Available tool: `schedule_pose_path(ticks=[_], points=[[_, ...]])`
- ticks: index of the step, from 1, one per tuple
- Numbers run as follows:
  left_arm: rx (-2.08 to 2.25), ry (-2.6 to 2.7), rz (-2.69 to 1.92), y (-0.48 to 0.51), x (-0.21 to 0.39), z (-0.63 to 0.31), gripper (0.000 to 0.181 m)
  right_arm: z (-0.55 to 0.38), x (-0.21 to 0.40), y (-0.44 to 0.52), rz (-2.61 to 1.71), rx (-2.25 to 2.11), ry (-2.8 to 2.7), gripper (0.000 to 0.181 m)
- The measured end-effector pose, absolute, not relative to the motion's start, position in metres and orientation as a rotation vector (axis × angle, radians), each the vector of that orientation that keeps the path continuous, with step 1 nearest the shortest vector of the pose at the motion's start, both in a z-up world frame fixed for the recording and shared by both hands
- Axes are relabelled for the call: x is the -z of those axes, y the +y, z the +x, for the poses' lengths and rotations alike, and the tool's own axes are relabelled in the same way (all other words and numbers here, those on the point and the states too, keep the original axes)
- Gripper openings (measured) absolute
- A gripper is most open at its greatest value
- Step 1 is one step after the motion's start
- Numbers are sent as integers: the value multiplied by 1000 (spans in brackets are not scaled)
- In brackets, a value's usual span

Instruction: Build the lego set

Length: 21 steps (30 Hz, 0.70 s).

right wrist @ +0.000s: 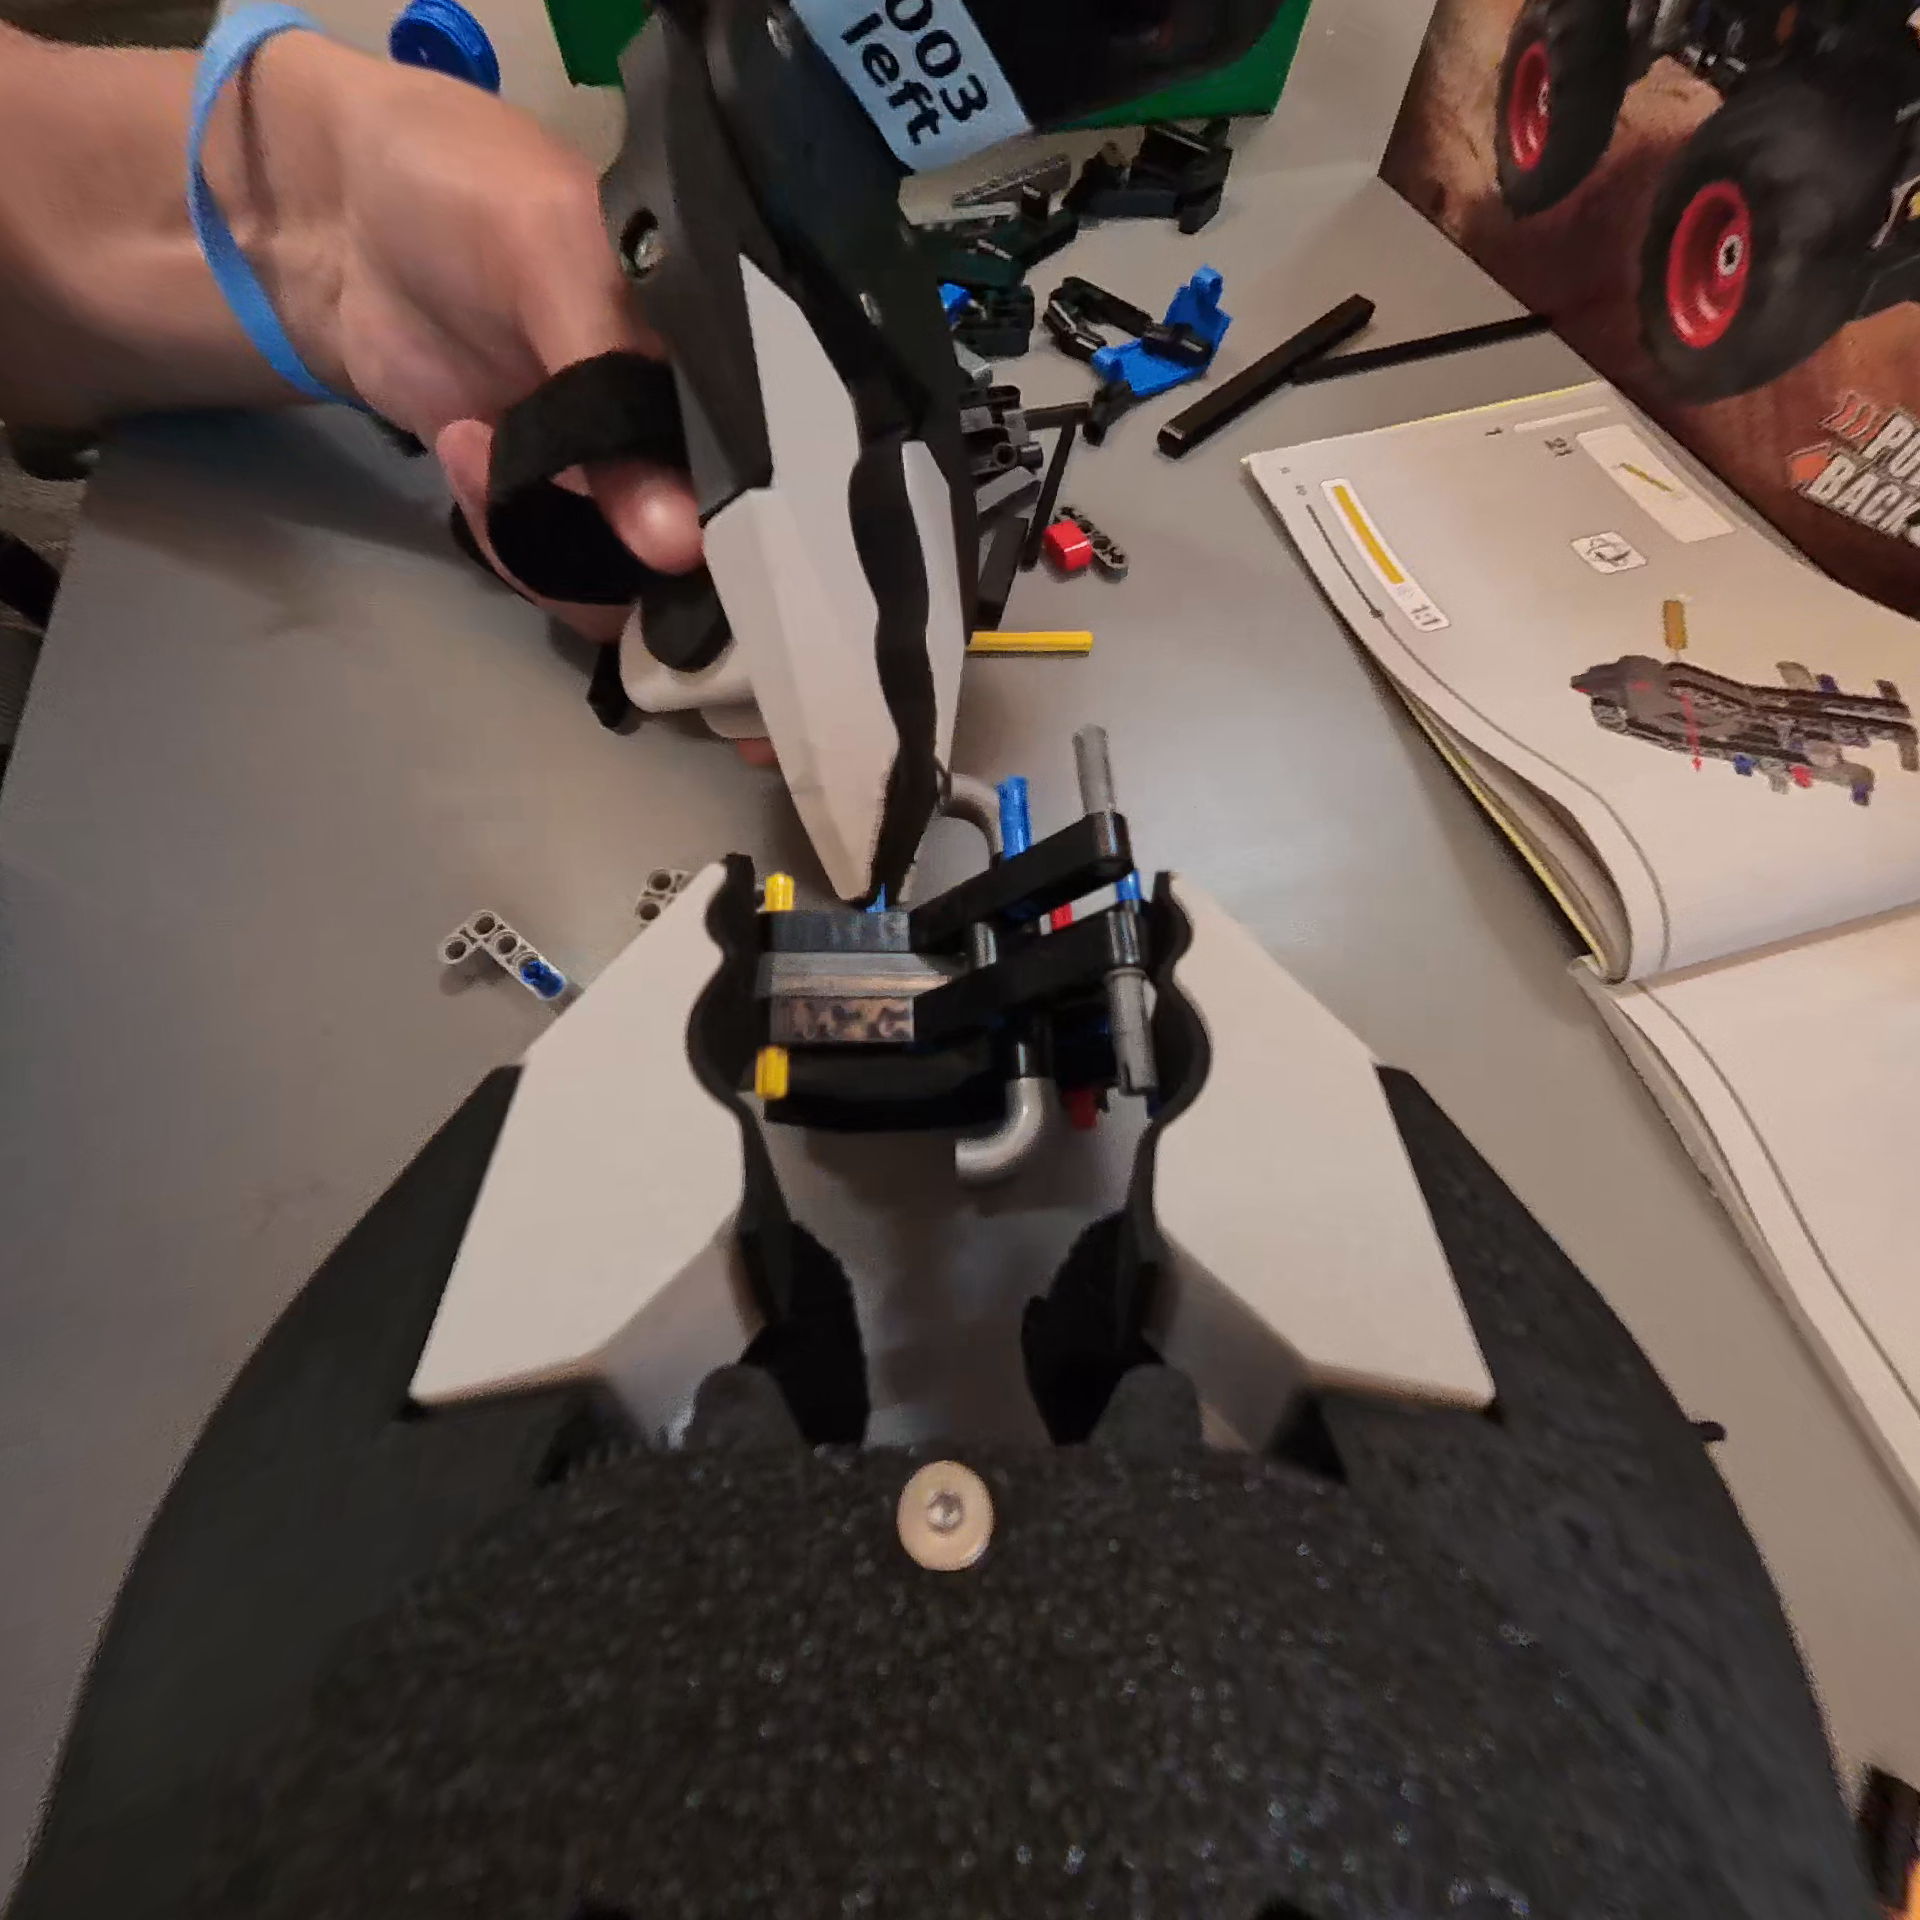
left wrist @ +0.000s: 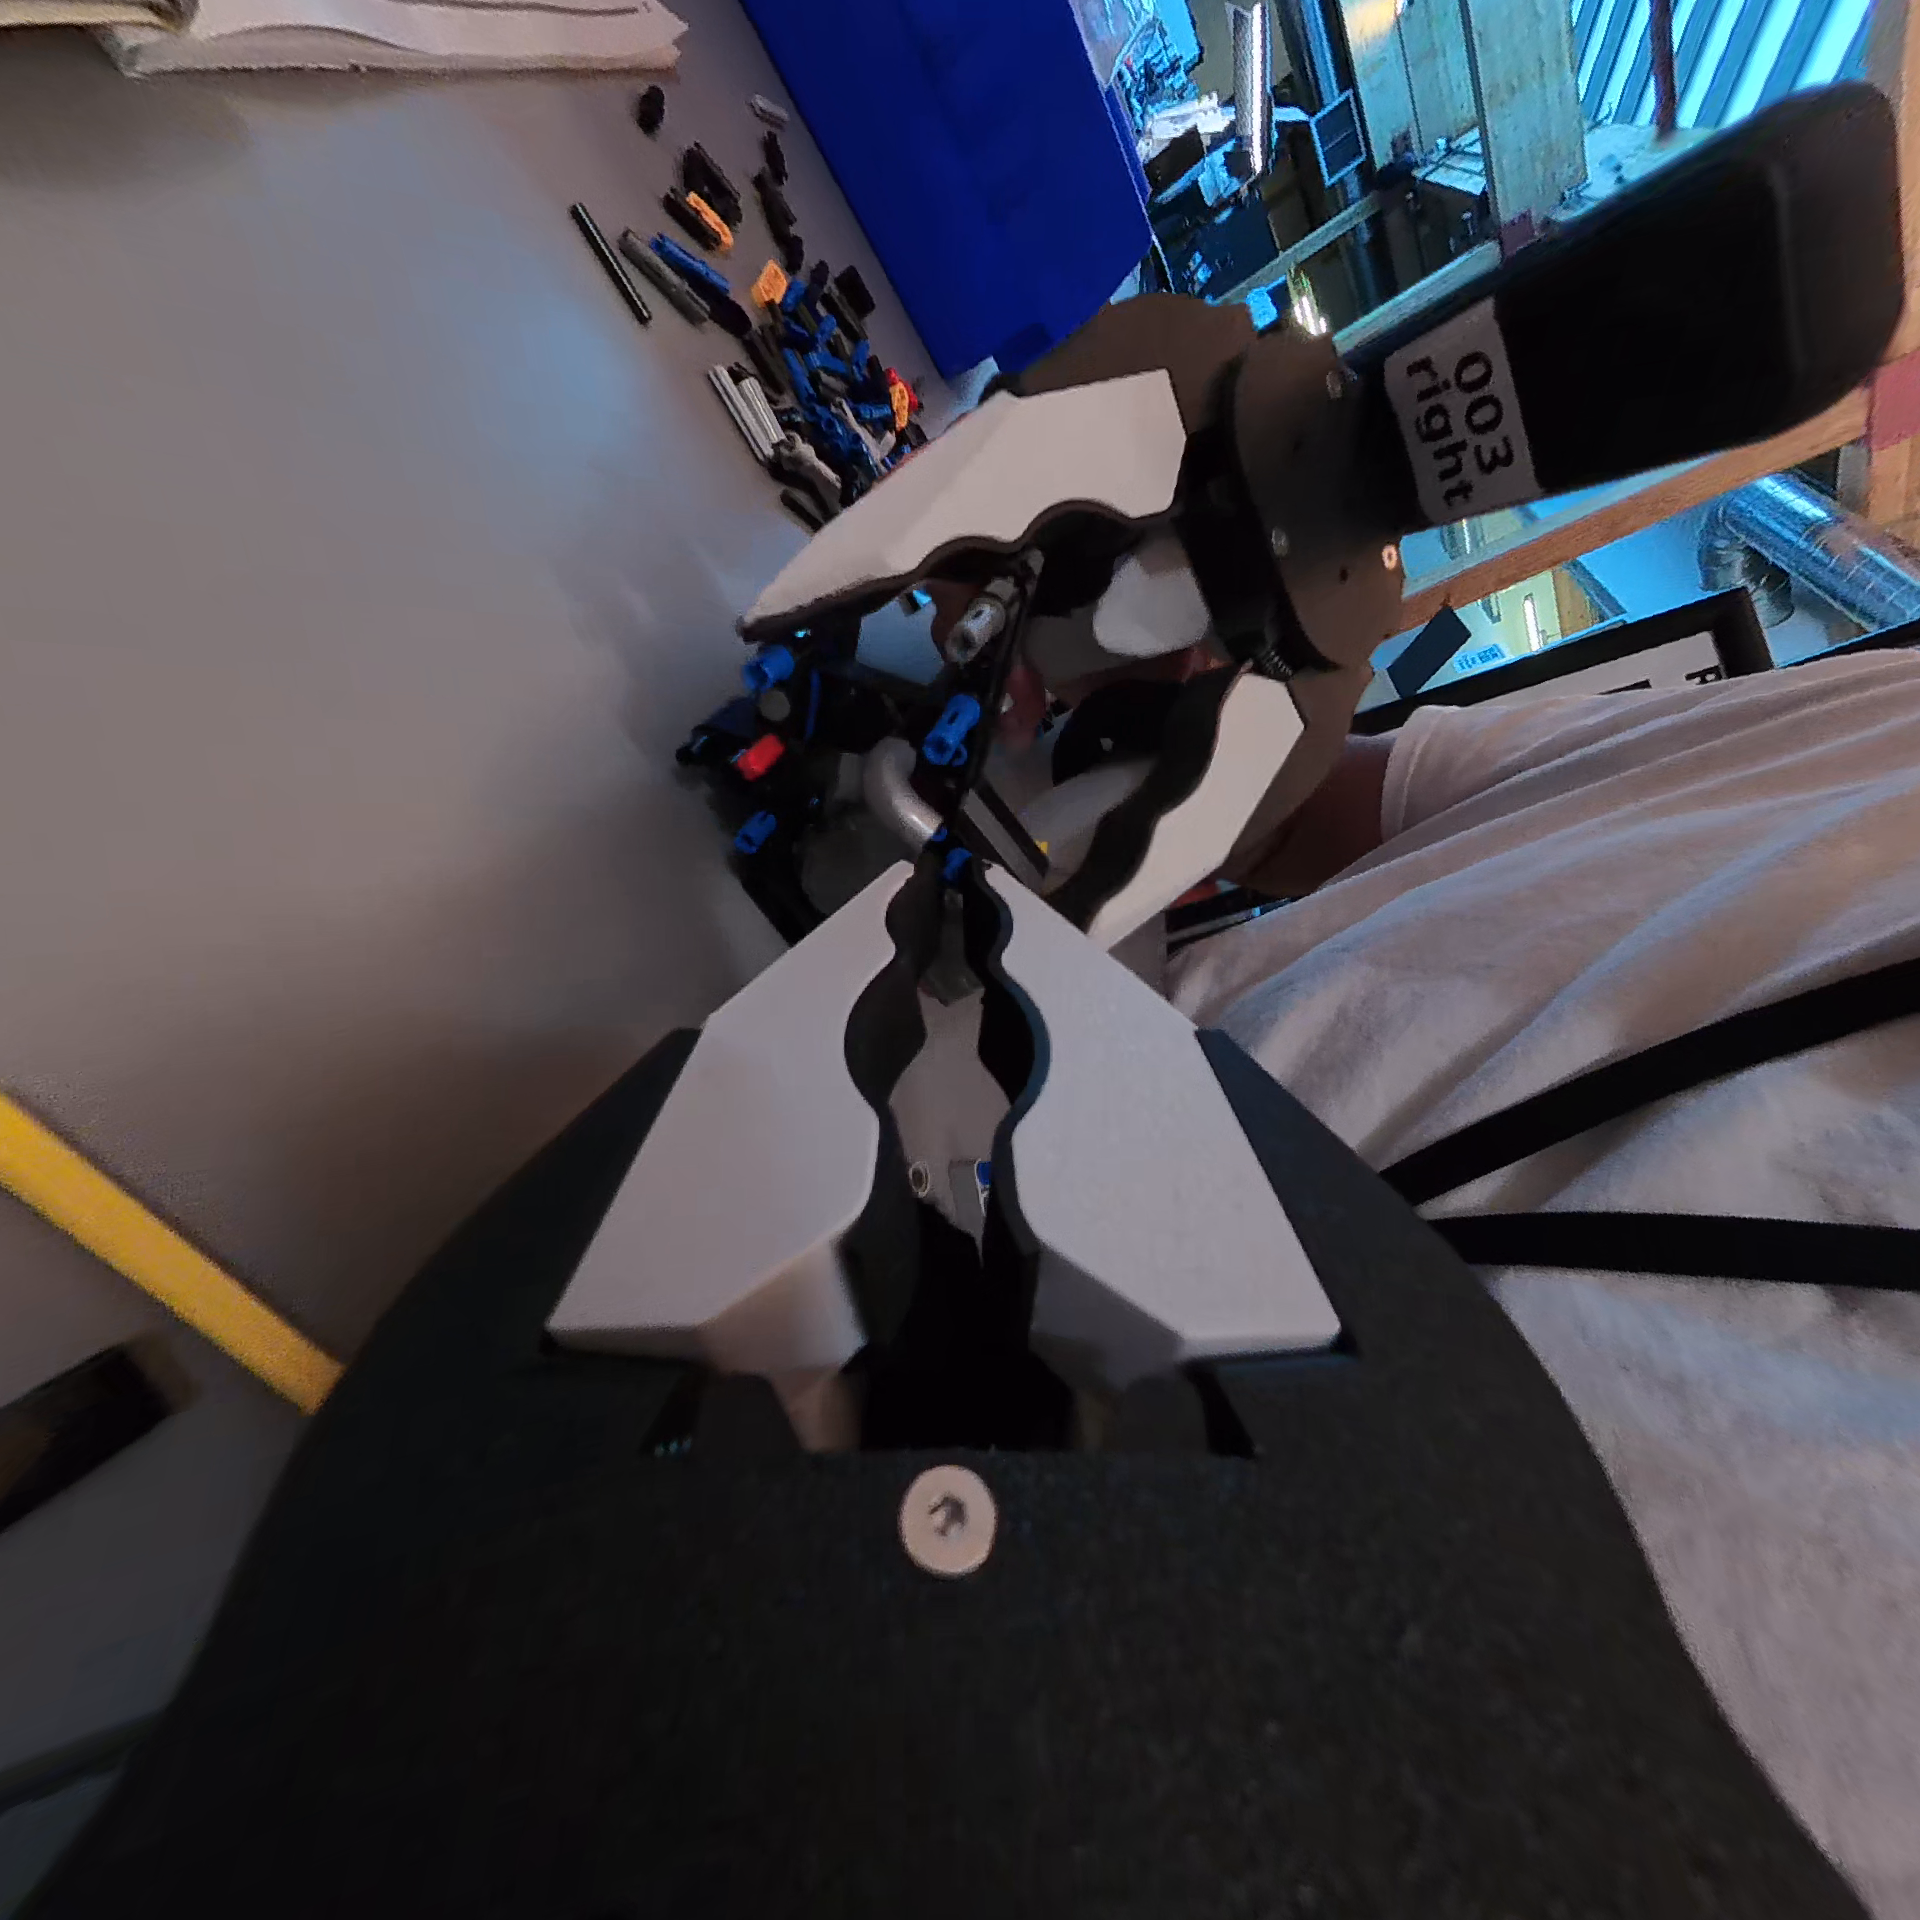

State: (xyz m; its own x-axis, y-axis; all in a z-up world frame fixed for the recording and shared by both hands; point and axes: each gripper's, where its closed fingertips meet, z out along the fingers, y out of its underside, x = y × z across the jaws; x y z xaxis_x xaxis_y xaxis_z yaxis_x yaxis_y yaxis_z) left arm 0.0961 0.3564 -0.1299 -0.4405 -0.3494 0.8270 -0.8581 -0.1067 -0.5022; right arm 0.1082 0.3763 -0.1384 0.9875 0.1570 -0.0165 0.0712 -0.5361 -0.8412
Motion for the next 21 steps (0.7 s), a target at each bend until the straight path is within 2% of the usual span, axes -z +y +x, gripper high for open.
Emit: schedule_pose_path(ticks=[21], points=[[-1574, -1778, 1285, 356, 130, 94, 1, 106, 138, 373, -2116, -129, -207, 71]])
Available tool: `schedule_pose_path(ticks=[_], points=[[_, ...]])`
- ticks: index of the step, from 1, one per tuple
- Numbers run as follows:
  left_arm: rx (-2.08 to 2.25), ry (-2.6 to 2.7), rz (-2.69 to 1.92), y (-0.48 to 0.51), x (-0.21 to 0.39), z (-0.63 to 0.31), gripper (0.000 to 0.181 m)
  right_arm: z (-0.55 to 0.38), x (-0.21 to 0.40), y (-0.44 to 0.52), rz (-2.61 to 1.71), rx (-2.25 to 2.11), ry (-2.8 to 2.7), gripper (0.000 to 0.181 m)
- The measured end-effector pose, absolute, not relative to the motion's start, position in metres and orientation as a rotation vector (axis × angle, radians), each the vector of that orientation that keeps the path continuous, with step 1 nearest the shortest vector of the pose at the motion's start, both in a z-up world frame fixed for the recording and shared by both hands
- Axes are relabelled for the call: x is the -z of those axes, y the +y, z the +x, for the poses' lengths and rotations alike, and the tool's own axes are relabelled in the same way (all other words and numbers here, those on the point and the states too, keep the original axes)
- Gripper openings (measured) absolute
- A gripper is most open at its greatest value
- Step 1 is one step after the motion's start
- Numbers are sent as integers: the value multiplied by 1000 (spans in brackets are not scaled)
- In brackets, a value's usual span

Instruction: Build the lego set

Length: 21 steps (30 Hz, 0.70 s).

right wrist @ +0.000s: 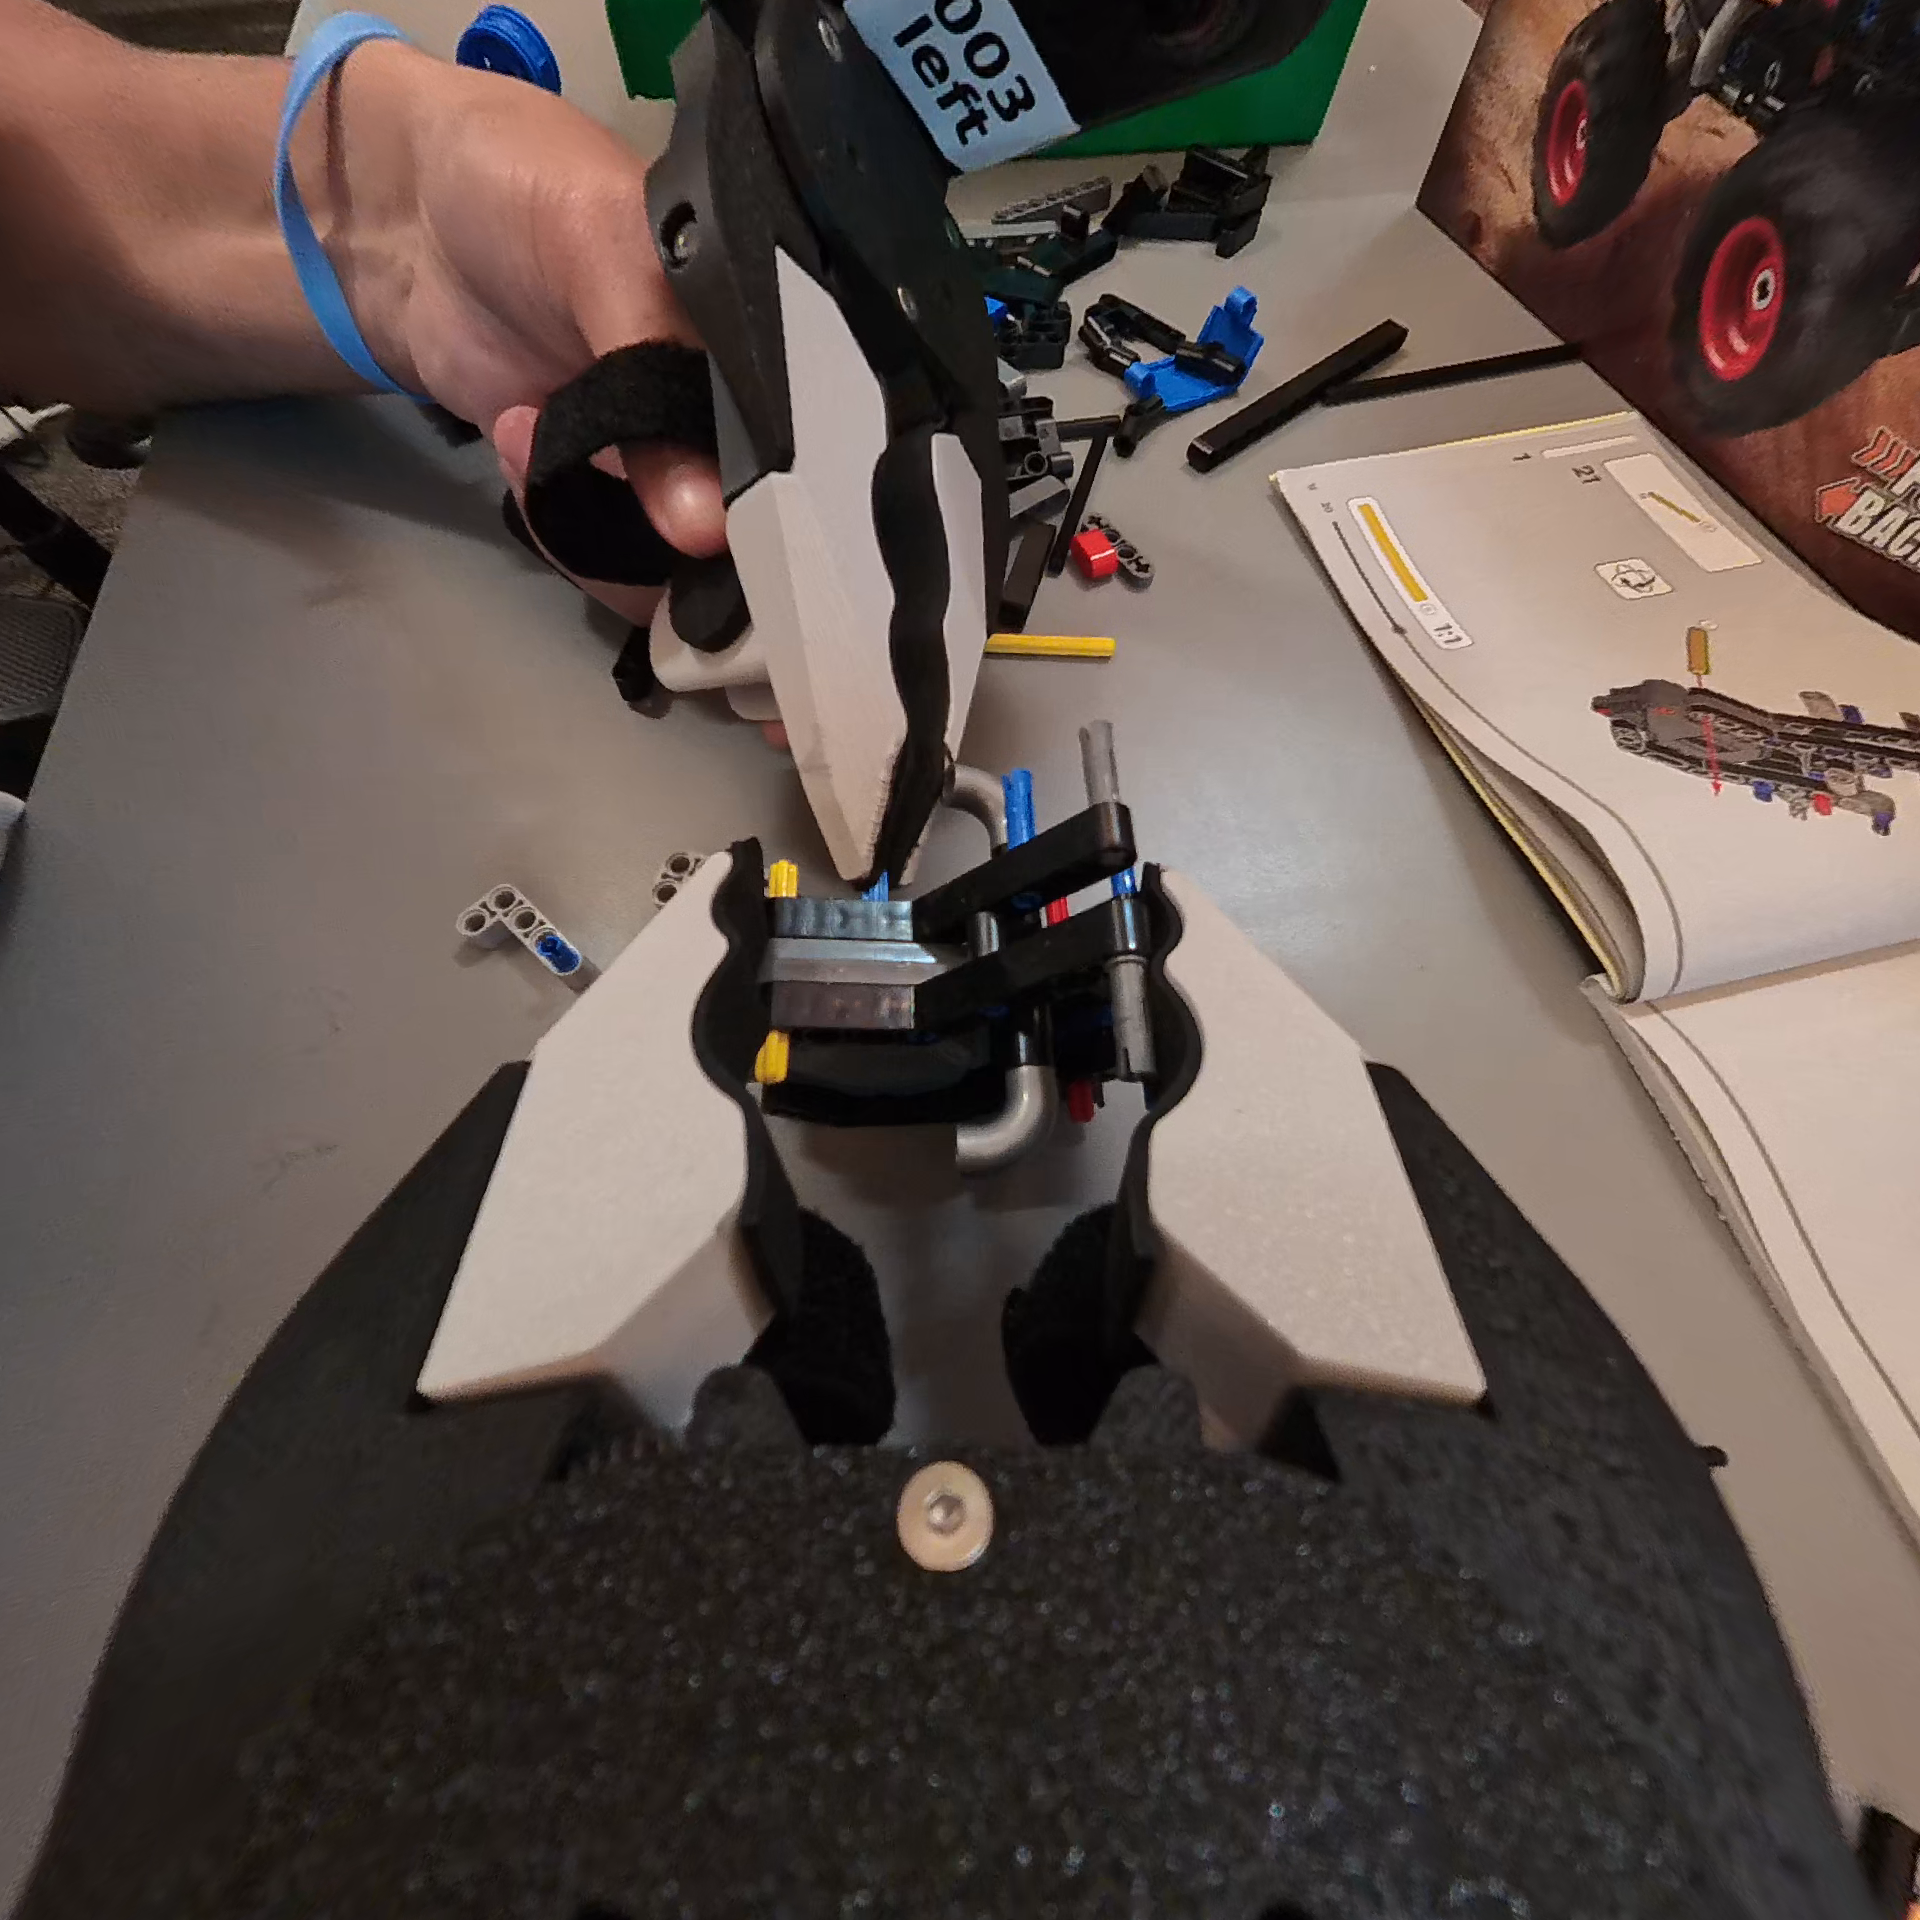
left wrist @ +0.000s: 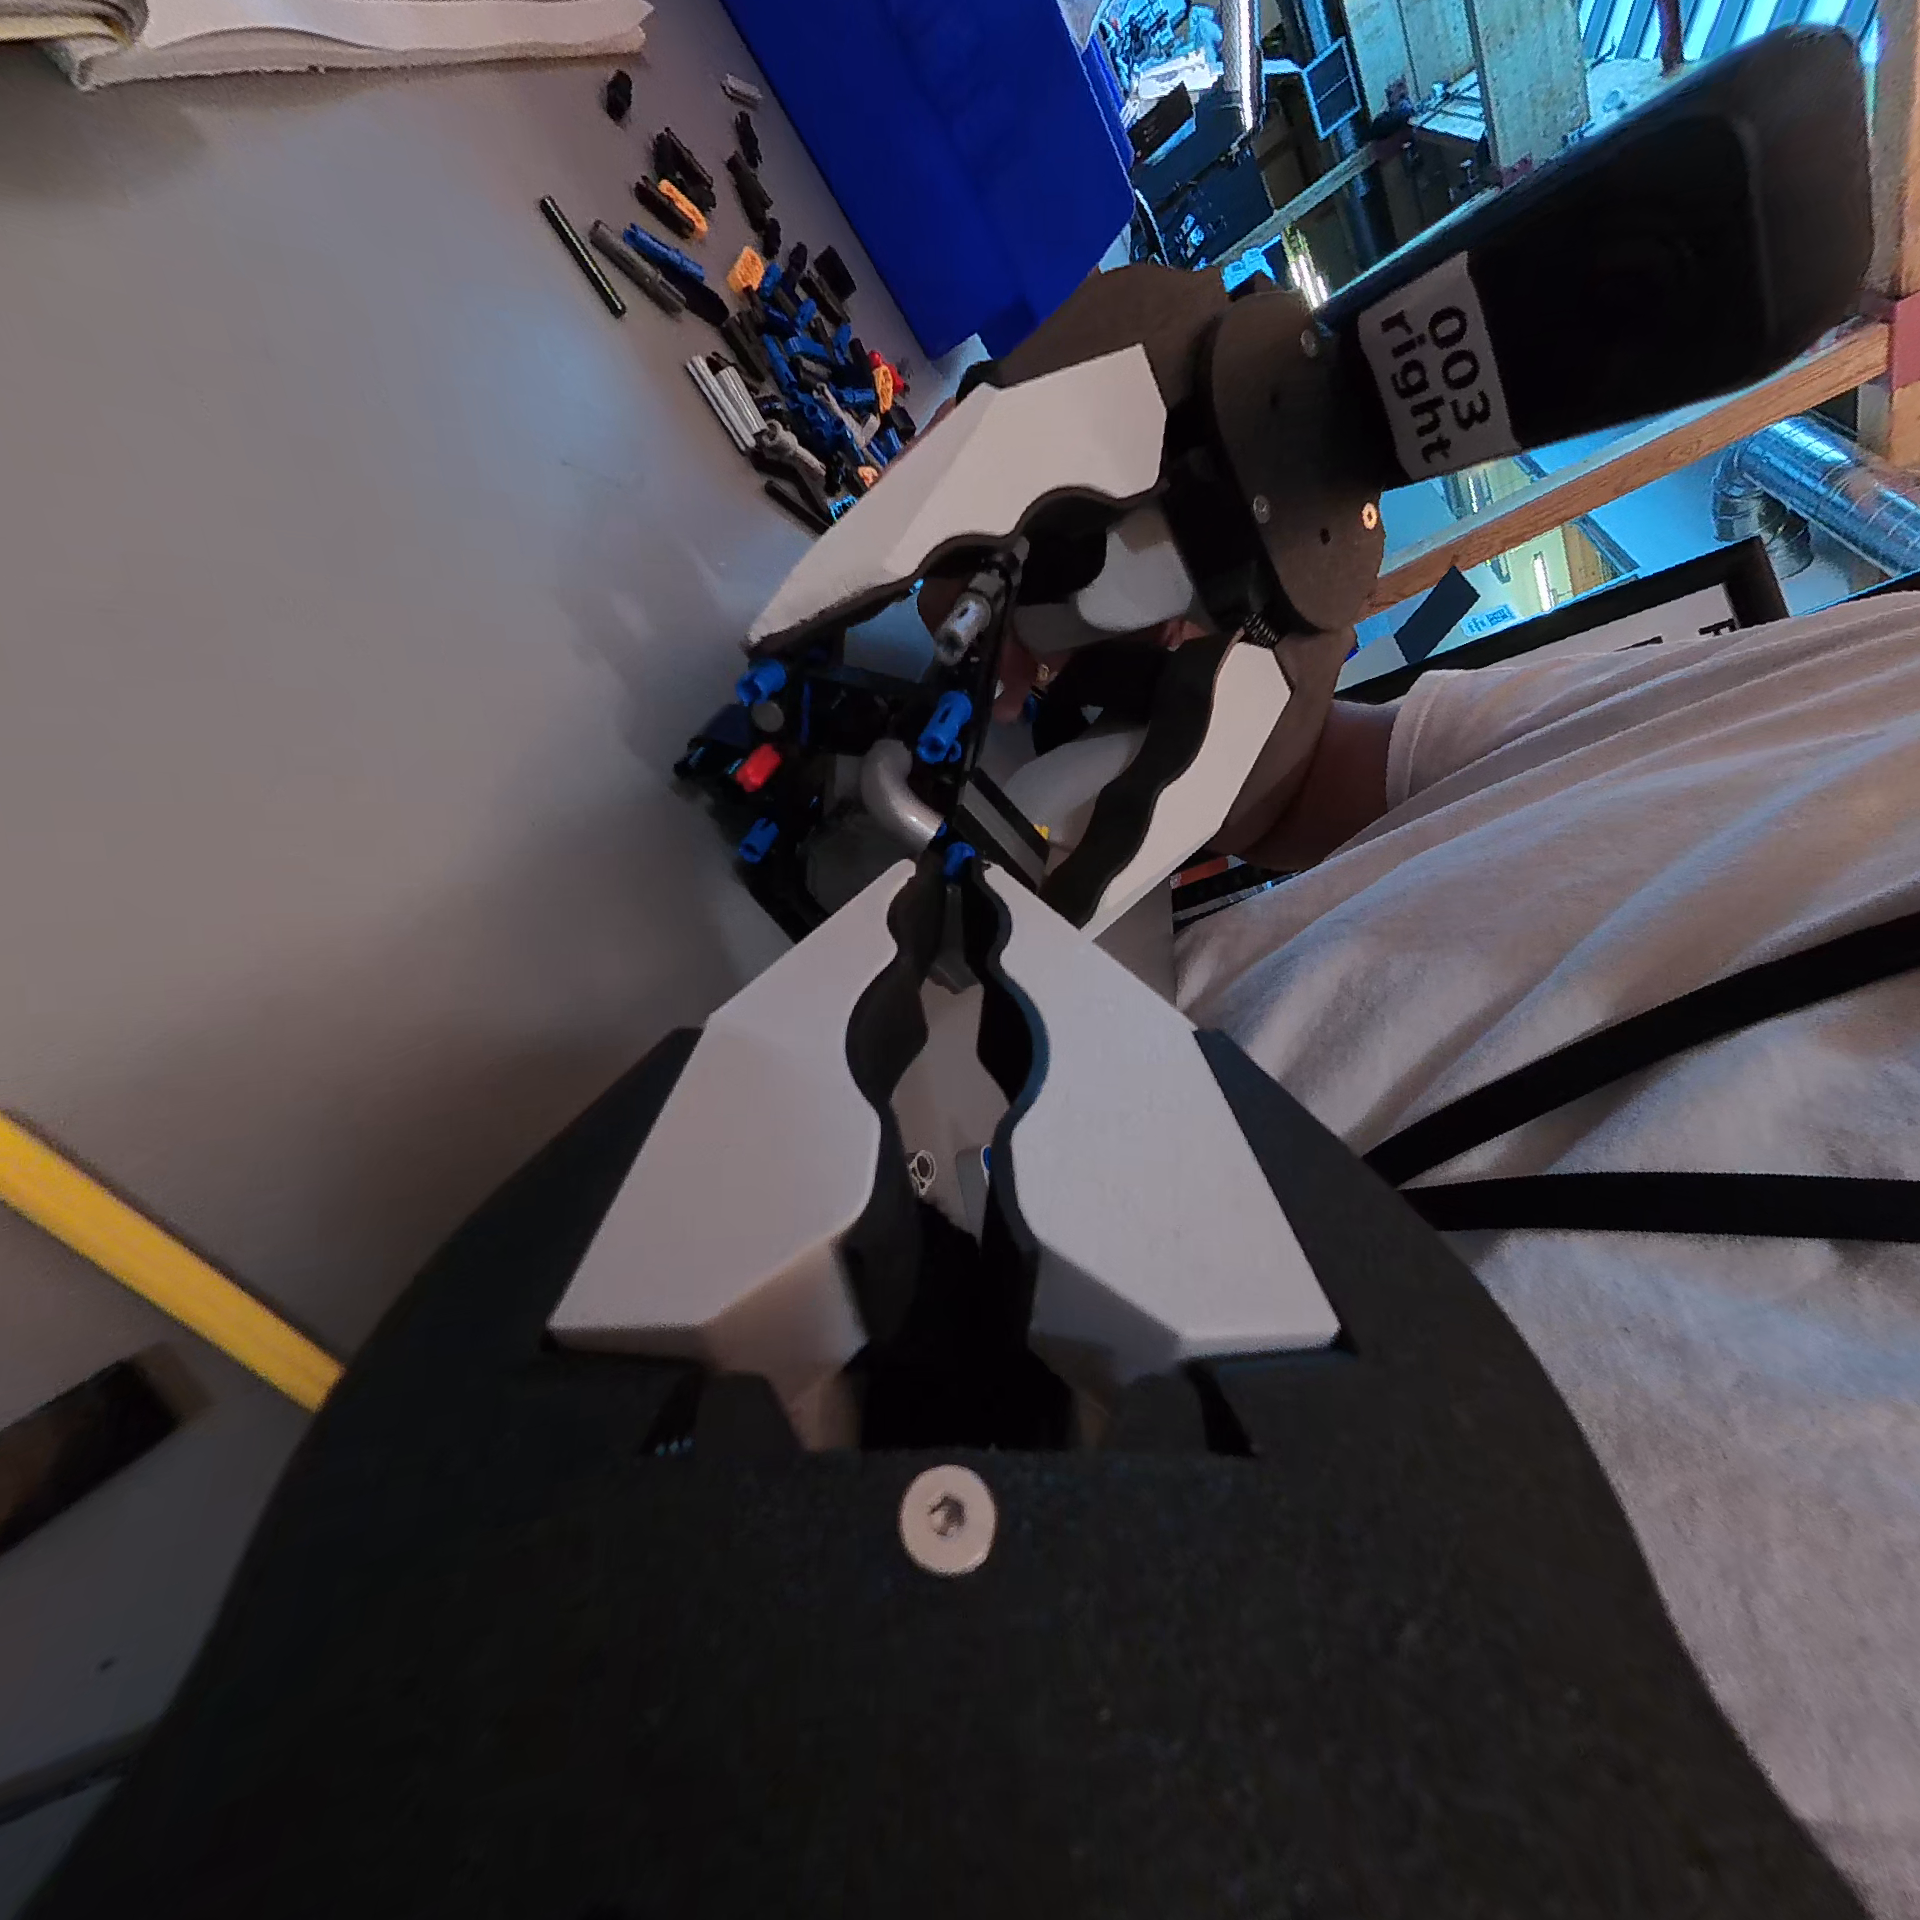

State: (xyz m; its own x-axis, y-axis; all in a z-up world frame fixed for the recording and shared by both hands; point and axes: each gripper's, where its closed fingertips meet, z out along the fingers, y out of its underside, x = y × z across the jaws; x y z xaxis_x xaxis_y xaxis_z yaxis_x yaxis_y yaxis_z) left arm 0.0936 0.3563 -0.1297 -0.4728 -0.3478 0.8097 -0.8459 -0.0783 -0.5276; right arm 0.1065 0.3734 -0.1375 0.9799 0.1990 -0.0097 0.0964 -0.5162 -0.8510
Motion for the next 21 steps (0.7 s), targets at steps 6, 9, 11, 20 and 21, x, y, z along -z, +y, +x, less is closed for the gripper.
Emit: schedule_pose_path(ticks=[6, 9, 11, 20, 21], points=[[-1599, -1809, 1381, 379, 134, 103, 0, 111, 137, 368, -2118, -139, -204, 70], [-1641, -1812, 1375, 380, 129, 107, 0, 103, 128, 376, -2096, -93, -241, 20], [-1600, -1877, 1344, 376, 132, 105, 0, 91, 125, 378, -2056, -32, -325, 19], [-1600, -2099, 1352, 392, 136, 104, 0, 109, 124, 373, -2067, -102, -192, 17], [-1607, -2101, 1320, 392, 133, 101, 1, 112, 125, 371, -2066, -137, -162, 17]])
